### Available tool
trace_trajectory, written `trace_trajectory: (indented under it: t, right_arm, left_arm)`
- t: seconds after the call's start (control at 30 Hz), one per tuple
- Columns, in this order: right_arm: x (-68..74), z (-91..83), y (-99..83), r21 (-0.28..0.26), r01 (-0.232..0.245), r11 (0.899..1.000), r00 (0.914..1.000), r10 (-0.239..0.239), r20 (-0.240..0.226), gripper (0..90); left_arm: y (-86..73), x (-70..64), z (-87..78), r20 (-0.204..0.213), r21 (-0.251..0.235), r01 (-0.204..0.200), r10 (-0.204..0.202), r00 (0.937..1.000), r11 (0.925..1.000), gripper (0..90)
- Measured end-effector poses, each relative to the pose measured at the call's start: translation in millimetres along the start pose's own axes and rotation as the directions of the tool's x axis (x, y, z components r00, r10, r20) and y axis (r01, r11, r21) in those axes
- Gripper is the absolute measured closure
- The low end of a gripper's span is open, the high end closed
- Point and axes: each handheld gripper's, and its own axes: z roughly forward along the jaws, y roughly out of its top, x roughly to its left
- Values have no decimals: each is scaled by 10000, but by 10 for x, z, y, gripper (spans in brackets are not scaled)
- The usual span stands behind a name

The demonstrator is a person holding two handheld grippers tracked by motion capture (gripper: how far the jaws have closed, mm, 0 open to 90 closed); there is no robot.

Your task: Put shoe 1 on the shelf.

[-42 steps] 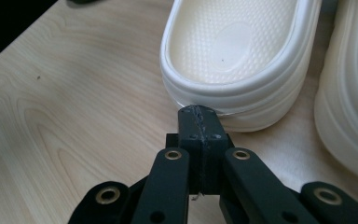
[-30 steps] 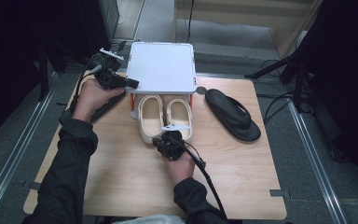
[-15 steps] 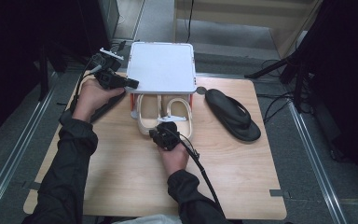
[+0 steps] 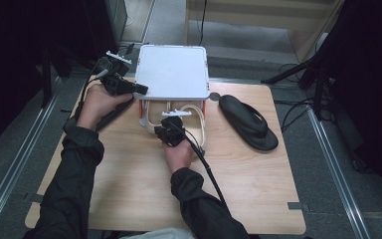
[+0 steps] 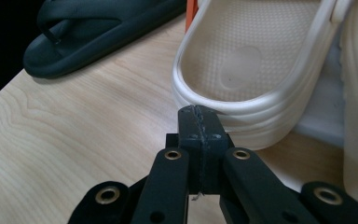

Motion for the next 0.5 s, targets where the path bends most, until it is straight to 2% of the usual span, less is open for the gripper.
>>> trace_trajectory:
  t: [0.2,0.5]
  right_arm:
    - [18,85,55,-105,642,9979,9974,-639,339,900]
    - [-6,151,128,-22,514,9987,9974,-513,499,900]
  left_arm:
    - [-2,1,0,30,-3,1,-1,10000,10000,887]
    - [0,-3,-1,4,16,-6,6,10000,10000,887]
